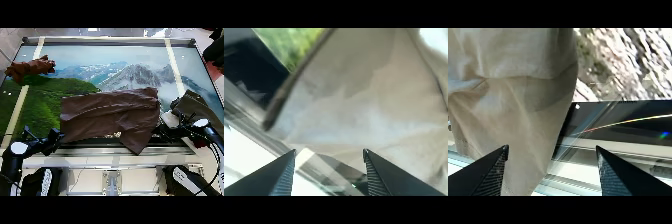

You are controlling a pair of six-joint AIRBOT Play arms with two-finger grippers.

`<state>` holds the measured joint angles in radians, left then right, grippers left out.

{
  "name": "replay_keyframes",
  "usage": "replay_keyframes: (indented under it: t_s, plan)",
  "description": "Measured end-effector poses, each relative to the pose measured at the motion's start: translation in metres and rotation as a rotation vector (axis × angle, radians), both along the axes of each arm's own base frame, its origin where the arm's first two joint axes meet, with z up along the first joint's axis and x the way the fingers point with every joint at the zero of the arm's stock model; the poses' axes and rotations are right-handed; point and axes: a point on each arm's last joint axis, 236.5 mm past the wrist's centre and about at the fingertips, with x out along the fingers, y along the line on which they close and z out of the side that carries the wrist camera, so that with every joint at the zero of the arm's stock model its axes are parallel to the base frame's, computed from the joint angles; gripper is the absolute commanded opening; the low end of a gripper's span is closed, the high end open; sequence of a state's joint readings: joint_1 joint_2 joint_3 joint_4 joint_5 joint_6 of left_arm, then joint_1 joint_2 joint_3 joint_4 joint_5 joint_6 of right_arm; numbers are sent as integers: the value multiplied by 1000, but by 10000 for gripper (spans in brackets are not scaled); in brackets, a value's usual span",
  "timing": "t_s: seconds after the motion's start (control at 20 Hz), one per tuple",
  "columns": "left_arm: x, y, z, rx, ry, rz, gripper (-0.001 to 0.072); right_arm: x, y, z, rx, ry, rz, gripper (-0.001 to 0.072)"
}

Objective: Fold the shirts.

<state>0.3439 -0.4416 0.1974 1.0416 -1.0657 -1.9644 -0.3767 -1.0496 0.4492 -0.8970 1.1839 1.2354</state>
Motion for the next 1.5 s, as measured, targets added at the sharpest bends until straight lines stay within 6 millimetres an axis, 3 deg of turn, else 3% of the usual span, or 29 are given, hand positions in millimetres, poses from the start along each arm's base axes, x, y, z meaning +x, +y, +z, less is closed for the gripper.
replay_keyframes:
  t_s: [0.3, 0.6, 0.7, 0.8, 0.85, 1.05, 1.1, 1.15, 1.25, 1.45, 1.5]
  plan:
    - [-23, -1, -12, 4, 83, -3, 453, 0, -1, -1, -4, -1, 0, 618]
    - [-10, 13, -27, 20, 81, 72, 431, 2, -2, -1, -9, -6, -4, 618]
    - [-8, 13, -34, 3, 104, 97, 295, 2, -2, -1, -10, -6, -4, 617]
    - [-2, 11, -38, -23, 101, 113, 74, 2, -2, -1, -11, -7, -5, 617]
    - [3, 11, -38, -29, 86, 115, 14, 2, -2, -1, -10, -7, -5, 617]
    - [23, 8, -30, -66, 7, 139, 12, 2, -1, 0, -3, -5, -5, 614]
    - [25, 7, -30, -70, -1, 140, 12, 2, 0, 0, -1, -5, -7, 590]
    - [28, 8, -28, -74, -12, 146, 12, 2, 0, -1, 0, -3, -12, 520]
    - [30, 7, -27, -77, -22, 146, 12, 3, 2, -3, 9, -4, -33, 506]
    - [33, 7, -26, -81, -34, 151, 12, -1, 20, -13, 25, -2, -34, 505]
    - [33, 7, -26, -81, -34, 151, 12, -2, 28, -14, 34, -4, -29, 472]
